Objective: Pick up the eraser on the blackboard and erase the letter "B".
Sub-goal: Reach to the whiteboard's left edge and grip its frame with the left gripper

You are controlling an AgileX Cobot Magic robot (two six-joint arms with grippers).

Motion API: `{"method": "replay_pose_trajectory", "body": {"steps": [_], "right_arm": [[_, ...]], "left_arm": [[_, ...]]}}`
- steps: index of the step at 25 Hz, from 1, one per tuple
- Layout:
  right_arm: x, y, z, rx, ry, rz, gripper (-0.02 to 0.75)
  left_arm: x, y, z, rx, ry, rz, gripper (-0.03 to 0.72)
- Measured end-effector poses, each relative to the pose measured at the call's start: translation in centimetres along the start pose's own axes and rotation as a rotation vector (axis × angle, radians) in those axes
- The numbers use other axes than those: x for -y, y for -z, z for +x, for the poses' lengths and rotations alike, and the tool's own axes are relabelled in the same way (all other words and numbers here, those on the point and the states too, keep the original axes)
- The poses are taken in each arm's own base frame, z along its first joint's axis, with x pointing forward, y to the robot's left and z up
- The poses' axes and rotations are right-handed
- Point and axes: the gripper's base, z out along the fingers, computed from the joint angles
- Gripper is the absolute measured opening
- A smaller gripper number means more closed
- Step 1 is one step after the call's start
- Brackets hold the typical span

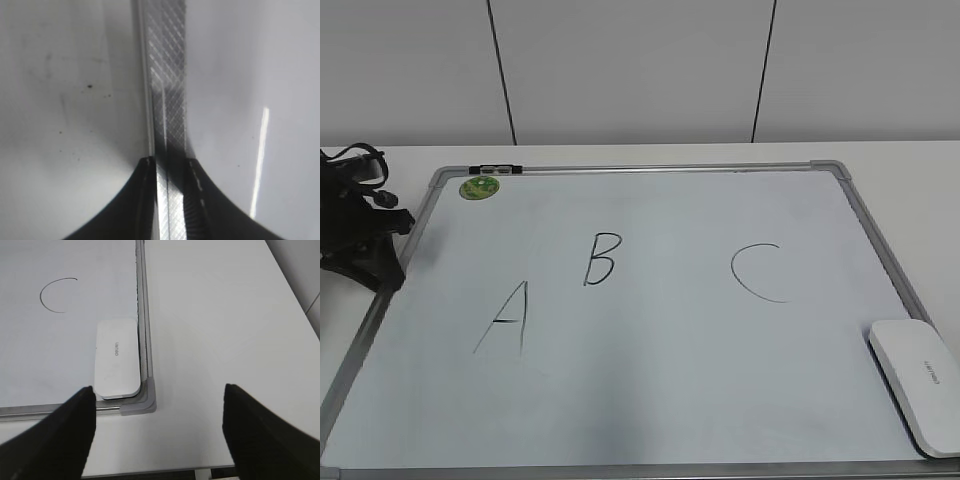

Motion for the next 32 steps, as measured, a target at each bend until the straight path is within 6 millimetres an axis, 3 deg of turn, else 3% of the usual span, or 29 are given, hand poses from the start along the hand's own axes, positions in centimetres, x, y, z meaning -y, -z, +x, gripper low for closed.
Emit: {"method": "replay_pose_trajectory", "body": {"steps": [6, 32], "right_arm": [[0.00, 0.00, 0.00, 0.000, 0.000, 0.000, 0.587], [0.00, 0.00, 0.00, 0.000, 0.000, 0.000, 0.587]], "left_arm": [[-0.01, -0.06, 0.02, -0.004, -0.001, 0.001, 0.155], [-0.52, 0.11, 0.19, -0.039, 0.024, 0.029, 0.195]]}}
